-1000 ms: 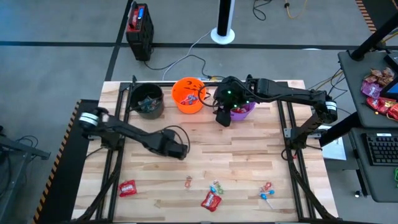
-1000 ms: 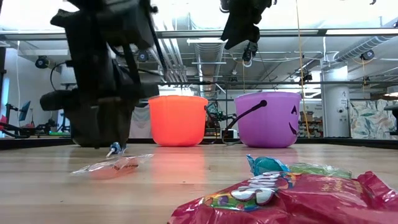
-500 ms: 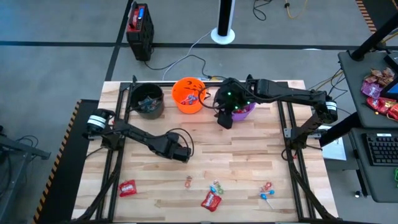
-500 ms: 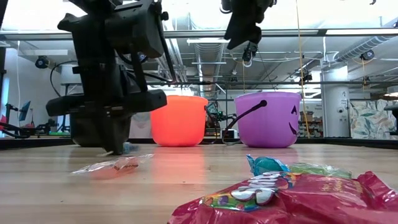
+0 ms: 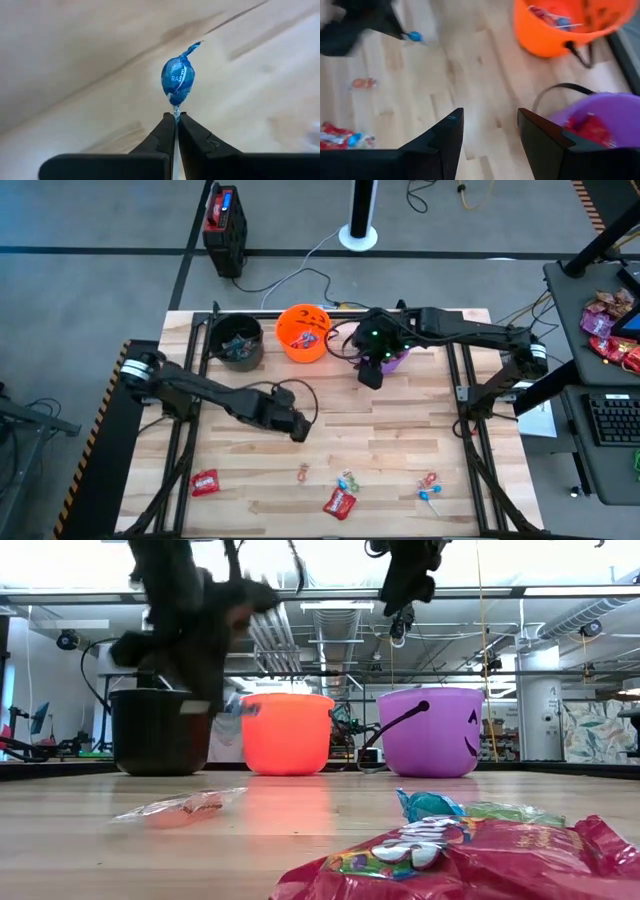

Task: Sort candy by brand, put in halloween buckets
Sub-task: Put the blue candy into the orange bucket

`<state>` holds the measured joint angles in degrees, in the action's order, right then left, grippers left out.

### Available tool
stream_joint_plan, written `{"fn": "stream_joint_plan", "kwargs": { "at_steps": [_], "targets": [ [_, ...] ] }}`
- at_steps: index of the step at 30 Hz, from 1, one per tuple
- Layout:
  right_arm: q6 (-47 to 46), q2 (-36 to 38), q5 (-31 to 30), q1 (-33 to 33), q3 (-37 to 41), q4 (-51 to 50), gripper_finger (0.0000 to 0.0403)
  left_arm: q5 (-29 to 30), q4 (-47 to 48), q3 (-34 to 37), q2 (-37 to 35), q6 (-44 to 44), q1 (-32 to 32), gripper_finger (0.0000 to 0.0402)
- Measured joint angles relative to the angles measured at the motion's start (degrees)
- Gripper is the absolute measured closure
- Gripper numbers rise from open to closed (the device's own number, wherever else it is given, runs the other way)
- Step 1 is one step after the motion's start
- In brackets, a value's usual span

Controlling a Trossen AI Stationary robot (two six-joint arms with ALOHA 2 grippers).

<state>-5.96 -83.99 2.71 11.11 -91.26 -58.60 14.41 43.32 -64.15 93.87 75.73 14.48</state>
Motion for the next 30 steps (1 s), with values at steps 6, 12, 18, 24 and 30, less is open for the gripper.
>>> {"fn": "stream_joint_plan", "kwargs": {
  "at_steps": [6,12,18,24,30],
  "targets": [
    [-2.09,4.30,-4.28,0.07,0.02,-0.86,0.0225,5.31,5.13,-11.01,-7.07,-11.24,-2.28,0.0401],
    [-4.41,5.66,-4.36,0.00,0.02,1.33,0.0225,8.34,11.68,-22.17,-7.55,-29.45,-16.35,0.0401],
    [-5.75,3.94,-4.36,0.01,0.08,1.89,0.0225,-5.89,11.88,-28.74,-3.55,-49.46,-35.37,0.0401],
    [-9.21,2.32,-4.36,0.00,0.56,1.89,0.0225,-11.89,13.78,-31.55,1.48,-57.78,-43.56,0.0402],
    [-10.73,1.08,-5.13,0.02,0.72,1.92,0.0225,-10.90,14.34,-34.00,5.82,-61.72,-44.97,0.0391]
  ]
}}
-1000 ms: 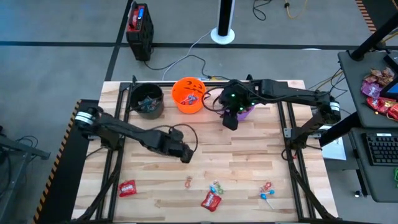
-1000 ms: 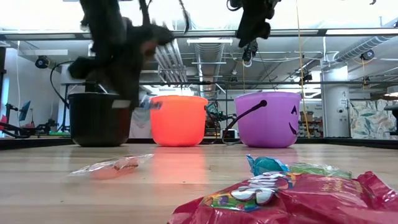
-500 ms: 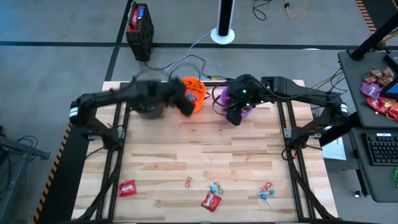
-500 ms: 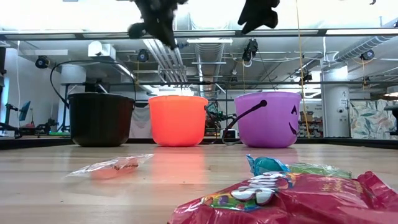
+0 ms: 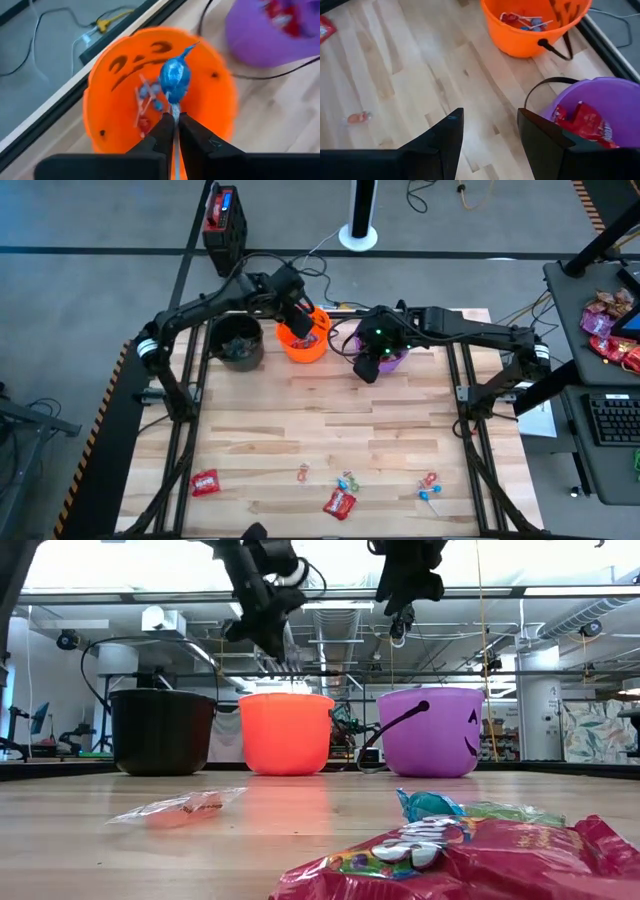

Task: Sort candy by brand, put in halloween buckets
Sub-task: Put the blue candy into the orange bucket, then put the red gummy into the black bucket

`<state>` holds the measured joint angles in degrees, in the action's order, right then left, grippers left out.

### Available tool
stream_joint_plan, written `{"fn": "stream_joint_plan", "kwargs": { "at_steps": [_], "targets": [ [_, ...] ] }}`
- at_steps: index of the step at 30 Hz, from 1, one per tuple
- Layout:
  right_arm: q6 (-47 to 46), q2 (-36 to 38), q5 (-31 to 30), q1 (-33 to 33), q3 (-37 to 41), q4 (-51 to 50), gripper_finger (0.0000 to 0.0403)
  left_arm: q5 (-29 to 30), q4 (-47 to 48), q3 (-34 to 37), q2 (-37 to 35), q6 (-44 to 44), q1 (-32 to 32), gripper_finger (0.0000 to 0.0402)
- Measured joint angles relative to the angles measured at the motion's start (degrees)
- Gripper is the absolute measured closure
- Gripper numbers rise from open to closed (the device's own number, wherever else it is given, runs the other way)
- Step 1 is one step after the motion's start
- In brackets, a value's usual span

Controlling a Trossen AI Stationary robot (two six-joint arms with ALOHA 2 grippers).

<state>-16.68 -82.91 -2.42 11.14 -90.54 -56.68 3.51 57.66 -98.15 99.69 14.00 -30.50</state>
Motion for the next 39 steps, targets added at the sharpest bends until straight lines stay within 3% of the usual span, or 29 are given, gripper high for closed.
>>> {"fn": "stream_joint_plan", "kwargs": {
  "at_steps": [9,14,18,26,31,39],
  "targets": [
    [-2.28,-0.14,-0.78,0.02,0.11,-0.02,0.0225,3.97,3.77,-1.28,2.35,-1.29,-0.27,0.0327],
    [-5.69,-0.14,2.48,-0.60,0.13,-2.20,0.0225,-0.33,5.91,-1.28,-1.14,1.22,1.74,0.0310],
    [-11.72,-0.09,8.72,-3.38,0.13,-9.16,0.0225,0.70,8.14,-1.15,-5.69,7.68,9.33,0.0310],
    [-26.18,0.07,10.09,-20.17,4.23,-14.57,0.0225,16.83,7.94,-1.11,-12.59,19.26,34.51,0.0320],
    [-40.07,0.25,10.07,-29.02,9.04,-14.52,0.0225,17.36,7.85,-1.11,-13.76,22.66,43.93,0.0324],
    [-65.67,1.28,12.67,-38.99,18.34,-14.23,0.0225,15.81,8.59,-0.31,-15.45,14.76,51.76,0.0325]
  ]
}}
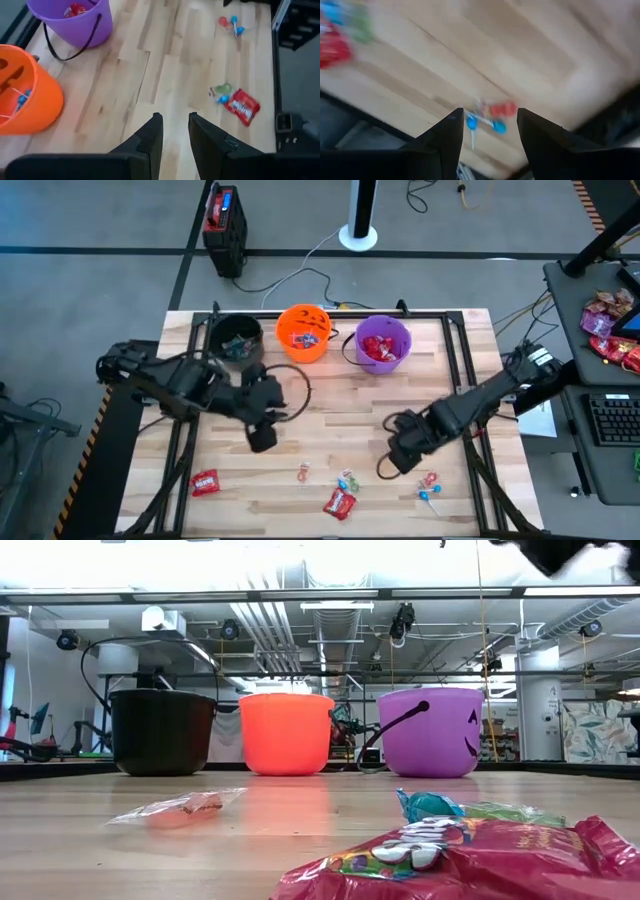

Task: Sort candy by brand, put in halloween buckets
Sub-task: Put the red gummy into the black bucket

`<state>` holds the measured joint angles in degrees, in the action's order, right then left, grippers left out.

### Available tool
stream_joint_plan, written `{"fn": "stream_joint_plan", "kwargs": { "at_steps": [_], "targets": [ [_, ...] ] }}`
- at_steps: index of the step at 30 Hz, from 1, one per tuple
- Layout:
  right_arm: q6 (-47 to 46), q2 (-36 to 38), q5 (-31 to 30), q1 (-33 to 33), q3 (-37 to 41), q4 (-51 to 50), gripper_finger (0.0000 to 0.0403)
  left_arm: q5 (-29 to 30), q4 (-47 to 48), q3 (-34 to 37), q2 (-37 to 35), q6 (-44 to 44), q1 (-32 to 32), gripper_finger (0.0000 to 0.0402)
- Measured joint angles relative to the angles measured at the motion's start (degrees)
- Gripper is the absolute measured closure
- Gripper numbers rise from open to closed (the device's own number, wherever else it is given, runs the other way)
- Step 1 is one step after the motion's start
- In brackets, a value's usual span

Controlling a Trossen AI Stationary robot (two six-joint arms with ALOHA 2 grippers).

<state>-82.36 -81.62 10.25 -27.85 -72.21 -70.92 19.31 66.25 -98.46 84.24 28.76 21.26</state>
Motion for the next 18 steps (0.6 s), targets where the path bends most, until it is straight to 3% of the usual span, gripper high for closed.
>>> {"fn": "stream_joint_plan", "kwargs": {
  "at_steps": [5,10,14,18],
  "targets": [
    [-12.22,0.04,5.20,-5.31,8.51,8.31,0.0225,2.92,-3.25,8.33,-6.13,-0.04,4.19,0.0325],
    [-22.90,-0.14,6.51,-8.24,16.60,19.35,0.0225,3.28,-18.13,21.44,-14.39,0.21,4.98,0.0325],
    [-30.74,-0.15,7.11,-9.82,19.88,22.51,0.0225,3.33,-28.62,29.49,-18.80,0.22,4.96,0.0325],
    [-36.98,-0.15,8.17,-10.76,21.63,22.45,0.0225,3.23,-33.12,33.49,-20.48,0.45,4.95,0.0325]
  ]
}}
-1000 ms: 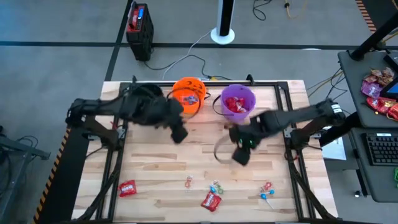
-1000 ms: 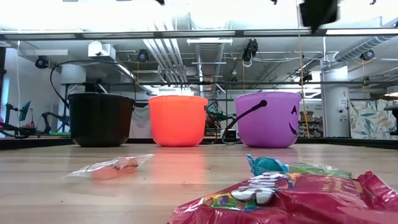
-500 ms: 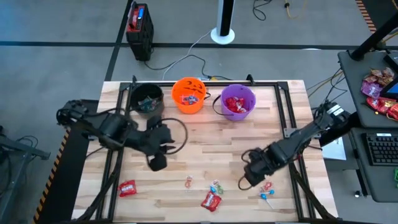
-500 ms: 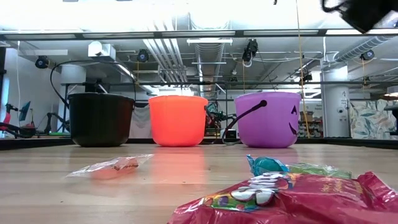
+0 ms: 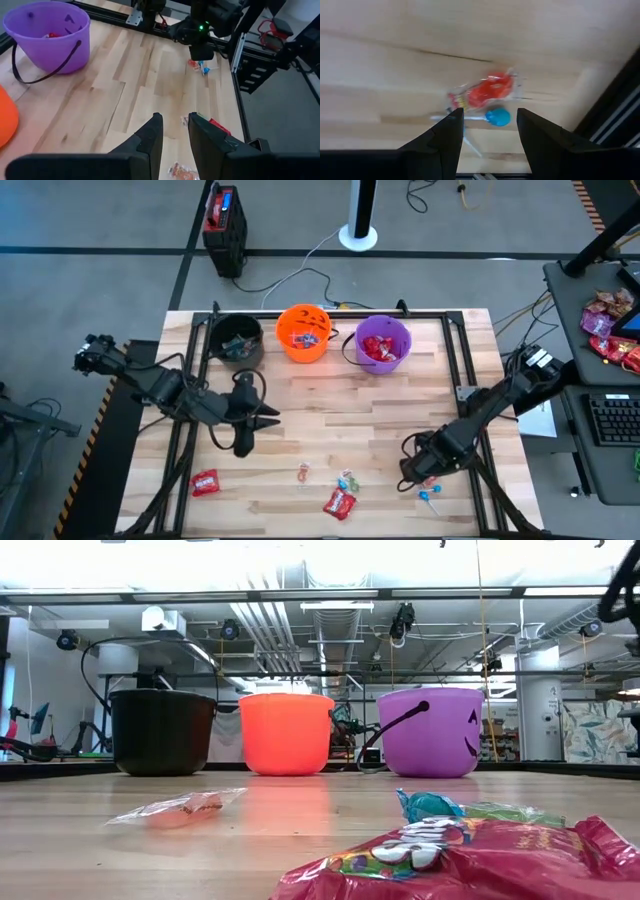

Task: Sort candy by brand, put in halloween buckets
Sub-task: Put the red gummy into the black bucket

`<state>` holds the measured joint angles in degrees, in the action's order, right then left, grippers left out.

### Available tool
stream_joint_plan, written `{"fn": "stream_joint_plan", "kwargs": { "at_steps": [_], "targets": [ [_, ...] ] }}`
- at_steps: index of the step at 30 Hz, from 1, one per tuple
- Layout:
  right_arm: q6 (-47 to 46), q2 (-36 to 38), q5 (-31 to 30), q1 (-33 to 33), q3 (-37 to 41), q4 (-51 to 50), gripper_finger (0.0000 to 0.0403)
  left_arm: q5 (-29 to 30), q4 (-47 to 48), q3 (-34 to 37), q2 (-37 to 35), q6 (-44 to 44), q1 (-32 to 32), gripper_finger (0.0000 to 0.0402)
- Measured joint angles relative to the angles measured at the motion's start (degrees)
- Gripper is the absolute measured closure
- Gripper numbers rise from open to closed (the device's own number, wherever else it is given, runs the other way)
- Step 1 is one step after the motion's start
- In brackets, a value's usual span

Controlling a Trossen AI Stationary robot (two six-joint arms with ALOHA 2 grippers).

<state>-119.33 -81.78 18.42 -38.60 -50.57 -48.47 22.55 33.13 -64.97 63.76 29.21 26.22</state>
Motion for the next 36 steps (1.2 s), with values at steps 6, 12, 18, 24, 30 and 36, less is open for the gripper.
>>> {"fn": "stream_joint_plan", "kwargs": {
  "at_steps": [6,12,18,24,30,36],
  "targets": [
    [-8.78,0.00,-0.37,-1.79,2.34,5.18,0.0225,0.00,-0.05,0.27,-0.12,-1.10,0.00,0.0325],
    [-15.76,-0.71,-3.62,-3.83,3.19,6.39,0.0225,0.02,0.02,0.24,-0.12,-2.42,0.00,0.0325],
    [-16.04,-2.43,-3.58,-4.38,4.72,7.27,0.0225,0.97,0.06,0.24,-0.12,-4.27,-0.07,0.0325],
    [-13.47,-5.51,-5.31,-4.42,5.32,11.17,0.0225,2.50,0.05,0.24,-0.12,-4.63,-0.07,0.0325],
    [-13.42,-6.99,-12.23,-4.27,4.96,13.44,0.0242,3.80,-0.10,0.24,-0.12,-4.57,-0.07,0.0325],
    [-13.07,-6.99,-21.21,-4.27,4.97,13.16,0.0305,6.78,-0.11,0.20,-0.12,-4.55,-0.11,0.0325]
  ]
}}
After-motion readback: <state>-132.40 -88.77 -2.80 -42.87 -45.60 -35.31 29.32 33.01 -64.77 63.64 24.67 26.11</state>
